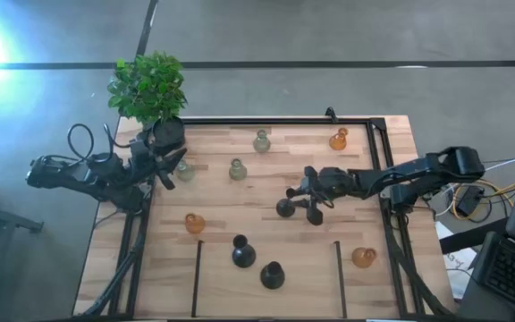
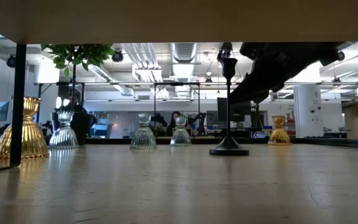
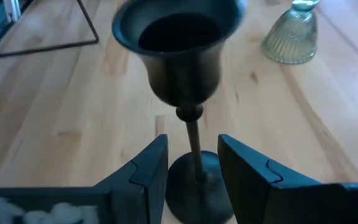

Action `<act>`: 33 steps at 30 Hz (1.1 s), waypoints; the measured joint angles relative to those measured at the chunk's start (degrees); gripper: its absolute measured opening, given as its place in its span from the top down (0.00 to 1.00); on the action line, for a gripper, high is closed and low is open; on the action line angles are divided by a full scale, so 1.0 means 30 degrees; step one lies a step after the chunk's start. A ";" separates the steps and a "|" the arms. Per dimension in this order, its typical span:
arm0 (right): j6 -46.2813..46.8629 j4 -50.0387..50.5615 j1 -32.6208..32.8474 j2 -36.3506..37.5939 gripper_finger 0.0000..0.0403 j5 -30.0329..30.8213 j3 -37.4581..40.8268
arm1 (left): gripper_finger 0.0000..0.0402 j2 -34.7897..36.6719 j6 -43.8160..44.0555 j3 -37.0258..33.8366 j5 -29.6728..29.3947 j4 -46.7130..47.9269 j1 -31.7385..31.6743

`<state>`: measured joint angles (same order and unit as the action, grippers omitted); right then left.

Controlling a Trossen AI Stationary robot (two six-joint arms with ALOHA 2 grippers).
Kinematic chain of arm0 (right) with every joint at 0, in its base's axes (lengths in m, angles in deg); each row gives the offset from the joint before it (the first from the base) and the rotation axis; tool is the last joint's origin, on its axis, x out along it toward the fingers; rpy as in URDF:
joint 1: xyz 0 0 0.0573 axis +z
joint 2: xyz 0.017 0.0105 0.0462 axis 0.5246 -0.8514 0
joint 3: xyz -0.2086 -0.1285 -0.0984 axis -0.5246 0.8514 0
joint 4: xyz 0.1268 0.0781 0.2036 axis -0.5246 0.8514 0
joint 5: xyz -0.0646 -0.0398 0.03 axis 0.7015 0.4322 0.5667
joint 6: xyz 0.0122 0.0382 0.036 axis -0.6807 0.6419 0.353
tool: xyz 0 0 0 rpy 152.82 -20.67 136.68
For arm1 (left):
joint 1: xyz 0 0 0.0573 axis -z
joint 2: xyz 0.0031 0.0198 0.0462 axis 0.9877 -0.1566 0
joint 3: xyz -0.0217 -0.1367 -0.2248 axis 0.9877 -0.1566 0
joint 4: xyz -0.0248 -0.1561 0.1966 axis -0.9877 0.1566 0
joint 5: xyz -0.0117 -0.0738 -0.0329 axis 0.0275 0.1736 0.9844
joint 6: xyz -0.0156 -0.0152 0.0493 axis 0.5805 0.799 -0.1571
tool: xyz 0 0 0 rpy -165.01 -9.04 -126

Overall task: Pick & Place candle stick holders
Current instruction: Put the black stick candle holder on the shelf

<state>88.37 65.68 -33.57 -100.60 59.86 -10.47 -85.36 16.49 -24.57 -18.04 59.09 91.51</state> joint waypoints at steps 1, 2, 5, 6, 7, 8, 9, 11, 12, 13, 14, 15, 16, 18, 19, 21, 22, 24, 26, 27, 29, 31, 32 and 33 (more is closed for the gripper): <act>-0.0177 -0.0024 0.0012 -0.0343 0.67 0.0000 -0.0229 | 0.62 0.0000 0.0007 0.0000 0.0007 0.0000 -0.0007; -0.0325 -0.0073 0.0012 -0.0660 0.68 0.0000 -0.0459 | 0.62 0.0000 0.0007 0.0000 0.0007 0.0006 -0.0007; -0.0606 -0.0056 0.0005 -0.1363 0.71 0.0000 -0.1077 | 0.62 0.0000 0.0014 0.0000 0.0005 0.0004 -0.0007; -0.0695 -0.0037 0.0005 -0.1535 0.74 0.0000 -0.1261 | 0.62 0.0000 0.0014 0.0000 0.0007 0.0007 -0.0007; -0.0766 0.0059 0.0005 -0.1653 0.77 -0.0016 -0.1399 | 0.62 0.0000 0.0014 0.0000 0.0007 0.0007 -0.0007; -0.0806 0.0220 0.0005 -0.1744 0.82 -0.0073 -0.1554 | 0.62 0.0000 0.0019 0.0000 0.0007 0.0007 -0.0007; -0.0816 0.0435 0.0005 -0.1794 0.87 -0.0080 -0.1707 | 0.62 0.0000 0.0021 0.0000 0.0007 0.0007 -0.0007; -0.0647 0.1203 0.0005 -0.1682 0.95 0.0033 -0.1995 | 0.62 0.0000 0.0021 0.0000 0.0007 0.0007 -0.0007; -0.0295 0.1638 0.0005 -0.1471 0.96 0.0265 -0.2148 | 0.62 0.0000 0.0021 0.0000 0.0003 0.0014 -0.0007; -0.0128 0.2032 0.0026 -0.1179 0.97 0.0587 -0.2289 | 0.62 0.0000 0.0001 0.0000 0.0007 0.0008 -0.0007; -0.0087 0.2498 0.0049 -0.0737 0.97 0.0881 -0.2475 | 0.62 0.0000 -0.0027 0.0000 0.0005 0.0007 -0.0007; -0.0061 0.3127 0.0056 -0.0190 0.97 0.0914 -0.2741 | 0.62 0.0000 -0.0043 0.0000 0.0007 0.0020 -0.0007; -0.0030 0.3813 0.0056 0.0417 0.97 0.1056 -0.3104 | 0.62 0.0005 -0.0052 0.0000 0.0007 0.0016 -0.0007; 0.0044 0.5739 0.0056 0.1807 0.97 0.1160 -0.4164 | 0.62 0.0007 -0.0066 0.0000 0.0002 0.0019 -0.0007; 0.0046 0.7041 0.0065 0.2499 0.97 0.1284 -0.4799 | 0.62 0.0007 -0.0068 0.0000 0.0003 0.0016 -0.0004; 0.0262 0.9629 0.0233 0.3745 0.97 0.1797 -0.6250 | 0.62 0.0007 -0.0074 0.0000 0.0003 0.0004 -0.0007; 0.0405 1.0838 0.0397 0.4288 0.97 0.2151 -0.7019 | 0.62 0.0007 -0.0074 0.0000 0.0002 0.0000 0.0000; 0.0649 1.2894 0.0924 0.5183 0.98 0.2910 -0.8623 | 0.62 0.0007 -0.0074 0.0000 0.0005 -0.0034 -0.0006; 0.1133 1.4558 0.1739 0.5713 0.98 0.3817 -1.0200 | 0.62 0.0007 -0.0074 0.0000 -0.0001 -0.0058 0.0000; 0.1459 1.5298 0.2309 0.5814 0.98 0.4278 -1.0933 | 0.62 0.0007 -0.0074 0.0000 0.0000 -0.0065 -0.0006; 0.2191 1.6433 0.3718 0.5740 0.98 0.5372 -1.2407 | 0.62 0.0007 -0.0081 0.0000 0.0003 -0.0058 -0.0003; 0.2880 1.7405 0.5465 0.5230 0.98 0.6717 -1.3783 | 0.62 0.0007 -0.0081 0.0000 -0.0001 -0.0058 0.0000; 0.3242 1.7851 0.6387 0.4911 0.98 0.7513 -1.4468 | 0.62 0.0007 -0.0081 0.0000 0.0001 -0.0058 0.0000; 0.3644 1.8354 0.7294 0.4486 0.98 0.8277 -1.5075 | 0.62 0.0007 -0.0081 0.0000 0.0007 -0.0058 0.0000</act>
<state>99.31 120.74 -11.69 -87.15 84.69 -55.69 -85.34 16.24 -24.57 -18.02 58.91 91.51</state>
